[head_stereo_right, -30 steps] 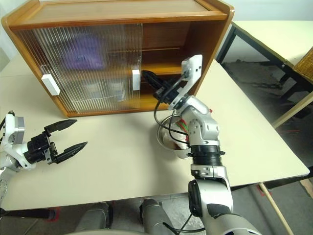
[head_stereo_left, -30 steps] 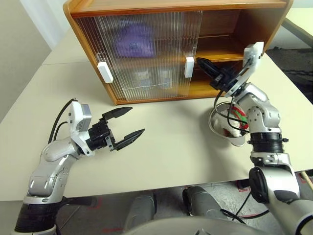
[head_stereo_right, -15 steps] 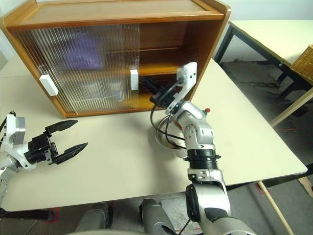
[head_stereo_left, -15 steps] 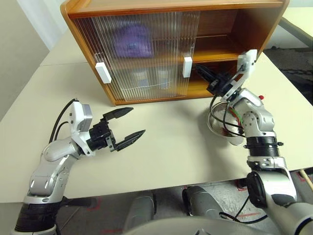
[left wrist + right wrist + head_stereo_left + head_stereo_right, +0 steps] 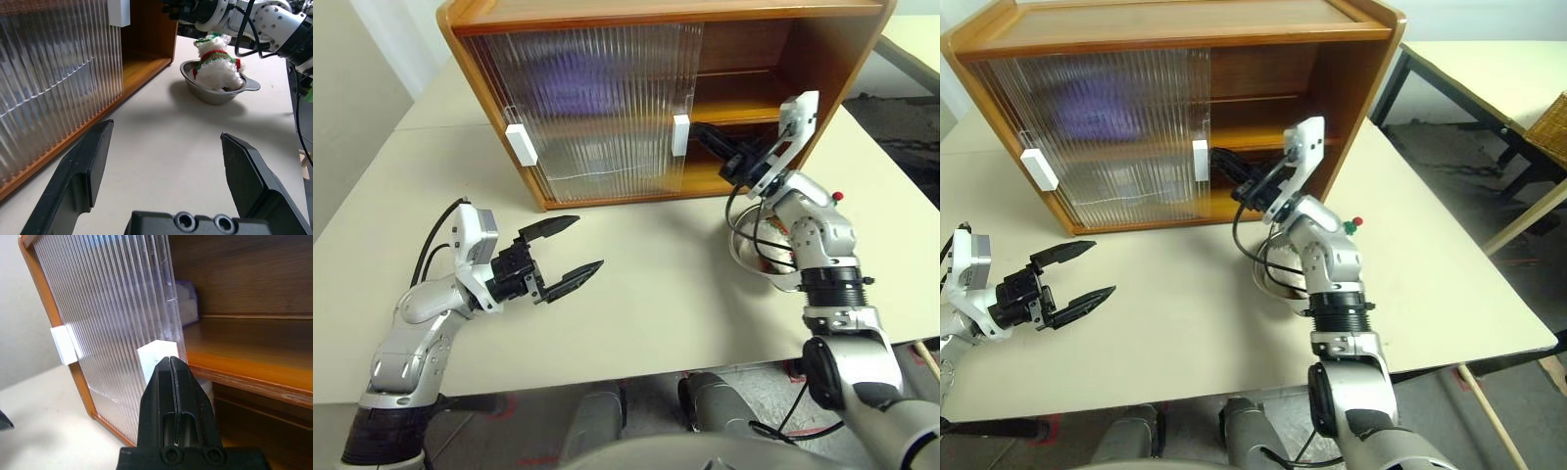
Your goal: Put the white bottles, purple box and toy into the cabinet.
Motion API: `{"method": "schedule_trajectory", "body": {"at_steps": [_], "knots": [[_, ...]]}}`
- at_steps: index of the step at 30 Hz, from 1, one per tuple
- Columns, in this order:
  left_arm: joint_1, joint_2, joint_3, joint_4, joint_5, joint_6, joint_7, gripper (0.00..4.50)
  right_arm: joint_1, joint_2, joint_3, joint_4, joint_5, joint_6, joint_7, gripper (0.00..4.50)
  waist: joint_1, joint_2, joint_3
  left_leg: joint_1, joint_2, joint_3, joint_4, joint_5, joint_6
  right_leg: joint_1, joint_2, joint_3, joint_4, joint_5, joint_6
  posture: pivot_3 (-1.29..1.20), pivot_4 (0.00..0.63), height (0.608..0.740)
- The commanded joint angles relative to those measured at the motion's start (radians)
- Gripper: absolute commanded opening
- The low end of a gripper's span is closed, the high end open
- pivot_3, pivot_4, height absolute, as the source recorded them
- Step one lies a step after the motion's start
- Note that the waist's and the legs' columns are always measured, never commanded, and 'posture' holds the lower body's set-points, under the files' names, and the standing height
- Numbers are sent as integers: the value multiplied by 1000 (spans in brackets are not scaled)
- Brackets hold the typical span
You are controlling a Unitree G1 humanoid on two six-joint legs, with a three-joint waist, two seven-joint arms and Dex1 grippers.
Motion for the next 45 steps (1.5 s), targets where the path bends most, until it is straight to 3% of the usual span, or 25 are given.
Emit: {"method": "schedule_trajectory", "body": {"at_steps": [1,9,13,24,44,45], "knots": [[3,-1,-7,3,13,-11,1,4500,34,-105,-59,-42,42,105,20,403,7,0,0,0,0,0,1,0,0,0,0,0,0,0,0,-42,89,740],[-34,-2,-24,32,19,-15,-4,4500,185,-519,-155,-197,284,547,261,3150,9,-1,1,0,-1,3,5,0,-2,3,0,1,0,-2,3,-69,90,740],[-41,-4,-28,38,20,-17,-8,4500,216,-569,-222,-178,309,586,235,4463,-5,-3,2,1,-2,5,8,-1,-6,5,8,3,0,-1,2,-69,90,740],[-61,1,-38,45,30,-11,-16,4500,257,-567,-270,-53,130,439,53,4463,-6,-3,2,2,3,1,7,-1,-5,5,8,3,0,0,2,-83,86,740],[-56,39,-29,55,24,-11,-49,4500,326,-526,-252,-112,193,609,60,4463,-5,-3,2,1,2,1,8,-2,-4,5,9,3,0,-1,4,-87,72,740],[-53,40,-28,52,18,-9,-55,4500,321,-520,-256,-110,195,605,60,4075,-5,-3,2,1,2,1,8,-2,-4,5,9,3,0,-1,4,-87,72,740]]}}
